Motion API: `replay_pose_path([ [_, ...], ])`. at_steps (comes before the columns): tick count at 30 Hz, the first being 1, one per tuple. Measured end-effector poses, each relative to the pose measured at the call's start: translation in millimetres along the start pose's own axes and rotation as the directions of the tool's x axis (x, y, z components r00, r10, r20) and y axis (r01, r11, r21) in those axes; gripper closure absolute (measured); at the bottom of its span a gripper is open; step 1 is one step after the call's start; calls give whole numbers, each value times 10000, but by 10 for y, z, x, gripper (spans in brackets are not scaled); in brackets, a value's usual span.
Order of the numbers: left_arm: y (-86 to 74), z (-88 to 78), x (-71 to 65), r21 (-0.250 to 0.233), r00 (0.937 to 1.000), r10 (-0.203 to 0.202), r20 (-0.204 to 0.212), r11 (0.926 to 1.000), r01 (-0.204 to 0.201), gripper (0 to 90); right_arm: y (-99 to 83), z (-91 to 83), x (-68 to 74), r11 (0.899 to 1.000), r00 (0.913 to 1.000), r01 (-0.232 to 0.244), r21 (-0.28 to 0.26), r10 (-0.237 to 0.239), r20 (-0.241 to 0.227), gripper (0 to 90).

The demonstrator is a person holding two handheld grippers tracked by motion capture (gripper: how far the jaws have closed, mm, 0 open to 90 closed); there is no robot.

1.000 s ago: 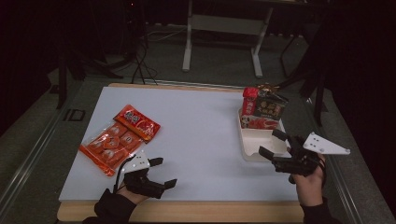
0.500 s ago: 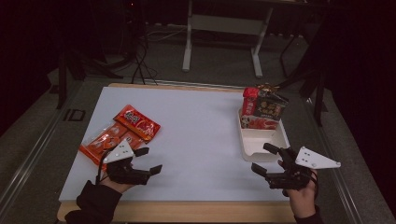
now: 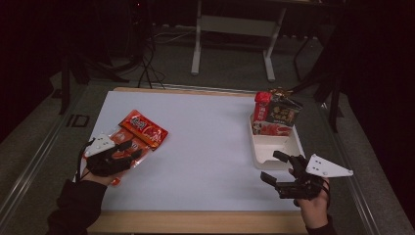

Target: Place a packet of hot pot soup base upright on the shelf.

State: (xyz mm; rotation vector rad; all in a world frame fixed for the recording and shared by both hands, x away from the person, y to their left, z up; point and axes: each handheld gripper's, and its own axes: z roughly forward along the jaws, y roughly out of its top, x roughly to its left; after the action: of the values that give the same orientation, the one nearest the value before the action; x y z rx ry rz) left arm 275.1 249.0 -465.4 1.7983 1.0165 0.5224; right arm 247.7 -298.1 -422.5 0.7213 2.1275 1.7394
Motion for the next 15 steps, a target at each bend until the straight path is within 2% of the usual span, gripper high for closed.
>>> replay_pose_path([
  [2, 8, 4, 85, 203, 9993, -88, -350, 9997, 95, 706, -4, 3, 5, 10000, 10000, 17, 2, -17, -38, 141],
  [5, 8, 35, 210, 484, 9967, -294, -756, 9983, 331, 799, -5, 3, 14, 10000, 10000, 34, 16, -34, -65, 141],
  [7, 4, 76, 279, 743, 9931, -340, -1119, 9963, 425, 815, -2, 3, 18, 10000, 9999, 61, -5, -61, -84, 141],
  [10, -4, 122, 360, 962, 9899, -348, -1377, 9942, 484, 887, -11, 10, 21, 10000, 9999, 81, 17, -81, -126, 141],
  [15, -46, 216, 511, 1386, 9821, -187, -1874, 9893, 453, 897, -34, 29, 26, 9999, 9998, 92, 117, -90, -179, 141],
])
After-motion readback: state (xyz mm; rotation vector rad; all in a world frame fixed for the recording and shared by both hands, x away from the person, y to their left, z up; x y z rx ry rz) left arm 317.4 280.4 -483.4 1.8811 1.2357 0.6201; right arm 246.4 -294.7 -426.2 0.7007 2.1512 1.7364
